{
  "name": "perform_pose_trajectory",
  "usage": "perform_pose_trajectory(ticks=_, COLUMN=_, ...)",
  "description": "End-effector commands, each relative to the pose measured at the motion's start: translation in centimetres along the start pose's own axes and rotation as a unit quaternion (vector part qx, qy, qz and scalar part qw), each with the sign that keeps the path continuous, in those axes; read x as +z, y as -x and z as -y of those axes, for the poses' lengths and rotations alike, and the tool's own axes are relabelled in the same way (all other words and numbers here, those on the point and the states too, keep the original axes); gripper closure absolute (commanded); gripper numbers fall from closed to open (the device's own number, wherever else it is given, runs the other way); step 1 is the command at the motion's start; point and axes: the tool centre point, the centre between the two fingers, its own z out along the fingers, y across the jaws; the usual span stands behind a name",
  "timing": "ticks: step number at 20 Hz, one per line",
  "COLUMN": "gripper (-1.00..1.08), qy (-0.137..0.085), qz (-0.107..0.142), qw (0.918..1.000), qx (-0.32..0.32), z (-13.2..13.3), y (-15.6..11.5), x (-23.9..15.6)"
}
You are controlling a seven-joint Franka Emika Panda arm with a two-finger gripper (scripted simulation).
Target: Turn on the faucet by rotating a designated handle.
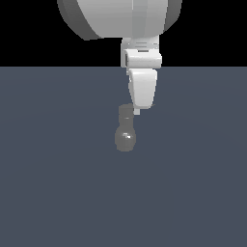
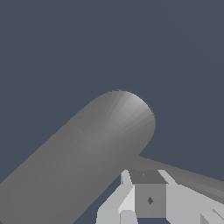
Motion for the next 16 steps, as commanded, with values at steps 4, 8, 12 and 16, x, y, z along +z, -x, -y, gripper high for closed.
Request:
perform_pose_trajectory(ticks=4, gripper=1.08, qy=-0.003, qz=-0.002, qw=0.9999, qx=0.011, z=1.1, y=-2.5, x=0.1)
perform_pose_trajectory(ticks=8, gripper=1.08, qy=-0.003, qz=-0.002, qw=0.9999, qx=0.013, z=1.6, y=-3.7, x=0.1)
perform_pose_trajectory(ticks=12, gripper=1.08, qy=-0.002, qz=-0.003, qw=0.9999, qx=0.016, z=2.2, y=-4.9, x=0.1)
perform_pose_trajectory(ticks=16, gripper=1.08, qy=-0.002, qz=-0.003, qw=0.9998, qx=0.018, z=2.6, y=-5.8, x=0.1)
